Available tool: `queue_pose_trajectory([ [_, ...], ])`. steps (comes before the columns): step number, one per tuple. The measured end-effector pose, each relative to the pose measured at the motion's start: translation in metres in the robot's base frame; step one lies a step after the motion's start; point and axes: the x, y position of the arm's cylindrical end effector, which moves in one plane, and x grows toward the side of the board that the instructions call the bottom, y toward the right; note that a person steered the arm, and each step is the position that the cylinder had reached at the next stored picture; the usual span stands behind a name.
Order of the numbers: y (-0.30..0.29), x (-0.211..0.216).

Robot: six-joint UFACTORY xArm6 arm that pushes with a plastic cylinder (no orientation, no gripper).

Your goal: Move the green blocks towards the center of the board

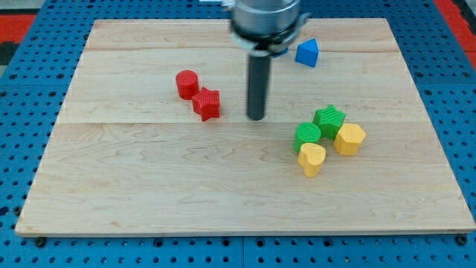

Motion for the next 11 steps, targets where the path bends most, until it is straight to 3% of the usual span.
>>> queue_pose_trajectory([
  [1, -0.089, -0.012],
  [2, -0.11, -0.027],
  [3, -0.085, 0.012],
  [4, -0.025, 0.02],
  [5, 0.029, -0.042],
  [6, 0.134, -0.064],
  [7, 0.182, -0.037],
  [8, 0.182, 0.015],
  [9, 0.131, 0.062],
  [10, 0.117, 0.067],
  [11, 0.117, 0.032],
])
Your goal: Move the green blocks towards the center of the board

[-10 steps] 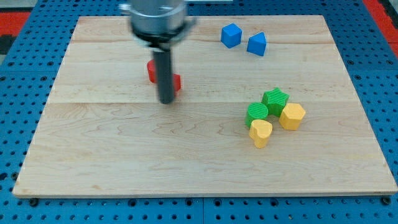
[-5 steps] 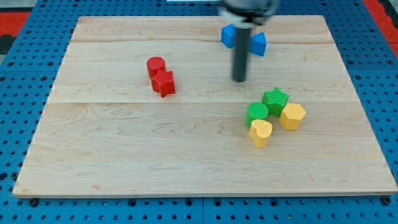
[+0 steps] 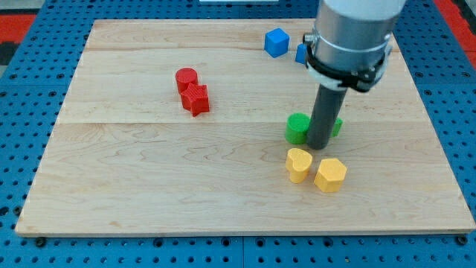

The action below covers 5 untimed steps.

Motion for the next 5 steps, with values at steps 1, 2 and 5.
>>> queue_pose_trajectory([
  [1, -0.018, -0.001],
  [2, 0.056, 0.002],
  [5, -0.036, -0.009],
])
